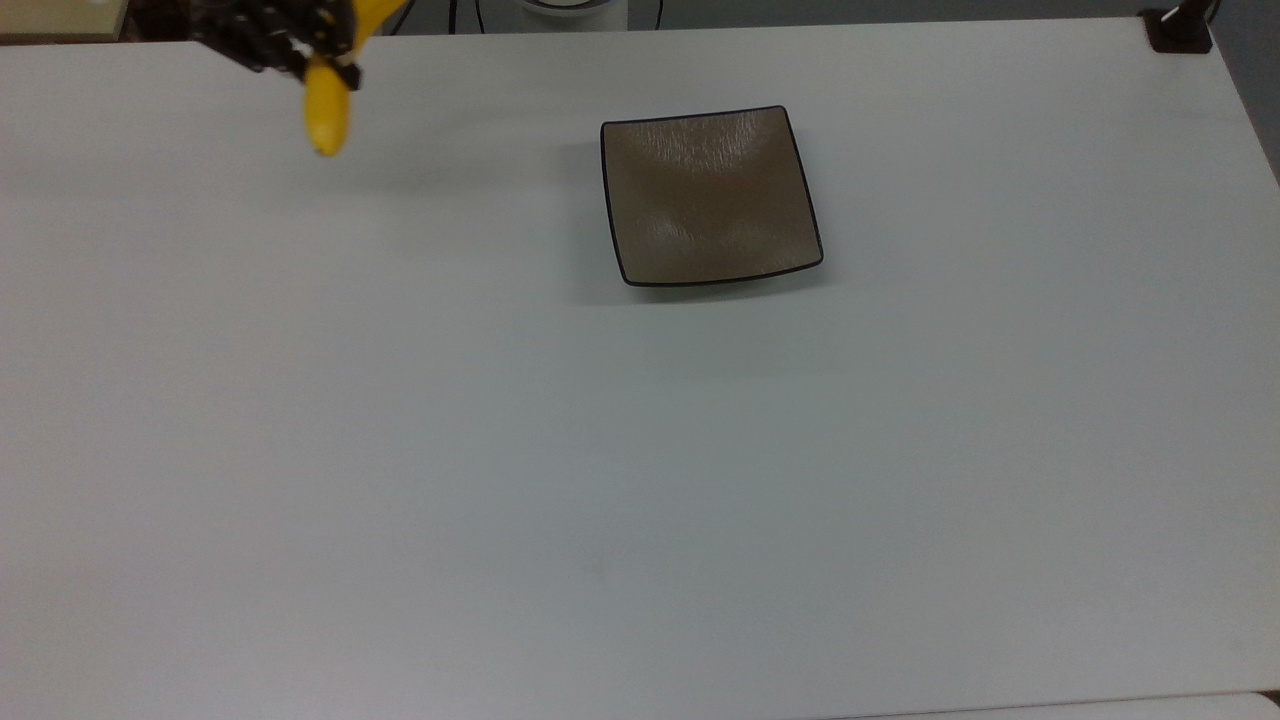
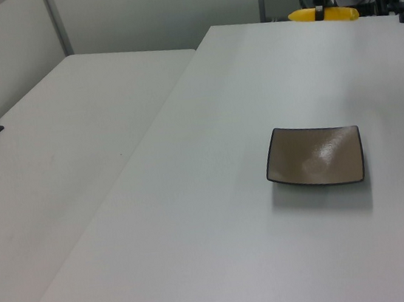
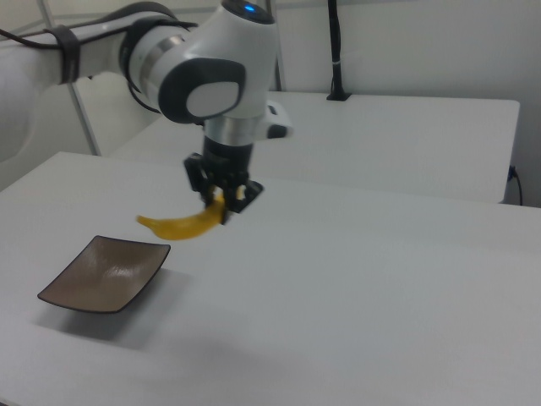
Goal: Bananas placed on a ceramic plate
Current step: 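Lift the banana and carry it over the brown square plate, then lower the banana onto the plate and open the gripper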
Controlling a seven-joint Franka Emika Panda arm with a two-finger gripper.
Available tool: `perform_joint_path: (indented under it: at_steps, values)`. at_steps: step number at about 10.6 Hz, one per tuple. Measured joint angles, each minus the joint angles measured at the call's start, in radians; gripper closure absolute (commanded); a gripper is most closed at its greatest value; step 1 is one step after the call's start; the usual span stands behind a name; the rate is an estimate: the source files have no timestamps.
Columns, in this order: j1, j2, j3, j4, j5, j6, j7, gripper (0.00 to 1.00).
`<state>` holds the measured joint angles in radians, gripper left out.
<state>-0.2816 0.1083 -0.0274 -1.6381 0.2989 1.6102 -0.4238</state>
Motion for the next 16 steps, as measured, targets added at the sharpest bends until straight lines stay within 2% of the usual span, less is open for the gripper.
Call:
perform_joint_path:
  at_steps: [2,5,7,10,13,16]
  values:
    - [0.063,-0.004,0.0,-0.011,0.058,-0.044,0.009,0.88]
    - [0.129,0.0,0.0,-0.083,0.132,-0.046,0.052,0.88]
    - [0.198,0.004,0.0,-0.147,0.134,0.001,0.106,0.88]
    - [0.299,0.019,0.0,-0.231,0.134,0.159,0.202,0.88]
    - [0.4,0.07,0.002,-0.268,0.134,0.312,0.307,0.88]
    - [0.45,0.094,0.005,-0.301,0.134,0.354,0.327,0.86]
